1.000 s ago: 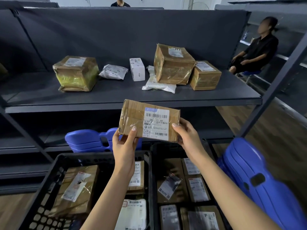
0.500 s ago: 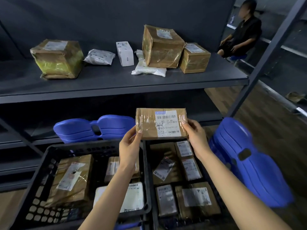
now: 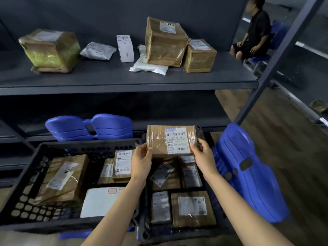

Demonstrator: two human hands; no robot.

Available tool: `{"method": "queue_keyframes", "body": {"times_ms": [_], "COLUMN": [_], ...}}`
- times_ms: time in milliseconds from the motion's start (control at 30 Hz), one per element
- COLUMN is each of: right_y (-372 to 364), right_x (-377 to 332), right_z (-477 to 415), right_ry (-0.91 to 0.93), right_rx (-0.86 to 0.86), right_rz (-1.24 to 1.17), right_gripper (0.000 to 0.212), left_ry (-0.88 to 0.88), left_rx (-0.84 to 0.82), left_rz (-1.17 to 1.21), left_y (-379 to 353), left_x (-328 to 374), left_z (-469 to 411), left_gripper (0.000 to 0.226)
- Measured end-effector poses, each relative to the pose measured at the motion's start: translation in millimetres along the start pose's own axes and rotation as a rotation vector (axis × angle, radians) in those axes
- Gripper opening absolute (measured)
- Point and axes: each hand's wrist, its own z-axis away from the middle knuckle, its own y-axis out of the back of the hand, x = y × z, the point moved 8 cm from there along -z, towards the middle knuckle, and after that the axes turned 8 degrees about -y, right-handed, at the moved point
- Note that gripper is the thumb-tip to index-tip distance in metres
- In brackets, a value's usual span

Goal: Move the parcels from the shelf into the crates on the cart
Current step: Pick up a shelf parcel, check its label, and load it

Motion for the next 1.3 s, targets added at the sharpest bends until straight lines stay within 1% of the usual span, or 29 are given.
{"method": "queue_keyframes", "body": {"times_ms": [133,267,433,567,633,767,900,1000,1100,1200,1300], "right_y": [8.3,12.8,16.4,13.4,10.4,-1.1,-20.7,-39.1,-58.2,-74.3,-85.7], "right_x": [12.5,18.9,32.0,44.6,51.4,68.1,92.7,111.8,130.7,150.9,165.1], "right_z": [-6.8,-13.0,-22.4,-34.2,-42.9,-64.3,-90.6,-111.7,-129.4,-141.5,-147.0], "right_ry": [0.010,0.052,0.026,0.006,0.017,0.021,-0.003,-0.017,-0.026,-0.032,-0.013], "right_rx": [-0.070,-0.117,-0.087,-0.083,-0.077,-0.068,-0.059,-0.037,-0.019,-0.038,-0.044], "right_rz": [0.077,0.163,0.125,0.132,0.179,0.206,0.199,0.166,0.161,0.154,0.175], "right_gripper": [0.049,0.048,0.047,0.046,0.047,0.049,0.048,0.047,0.047,0.046,0.046], "left_ry": [0.013,0.024,0.034,0.018,0.008,0.058,0.052,0.017,0.009,0.026,0.057], "left_rx": [0.069,0.099,0.126,0.060,0.037,0.048,0.050,0.041,0.036,0.013,0.000], "left_rz": [-0.070,-0.100,-0.125,-0.229,-0.286,-0.215,-0.187,-0.222,-0.247,-0.280,-0.255], "left_y": [-12.9,-26.6,-34.4,-43.1,-48.9,-62.8,-76.4,-87.2,-92.9,-95.2,-95.2], "left_x": [-9.1,-14.7,-25.4,-35.3,-42.9,-65.4,-89.5,-110.7,-137.3,-165.3,-187.4], "left_z": [12.4,21.7,23.1,8.9,0.0,-13.4,-33.0,-48.5,-65.0,-78.3,-85.3], "left_gripper": [0.036,0.036,0.033,0.037,0.039,0.047,0.045,0.043,0.047,0.051,0.054]}}
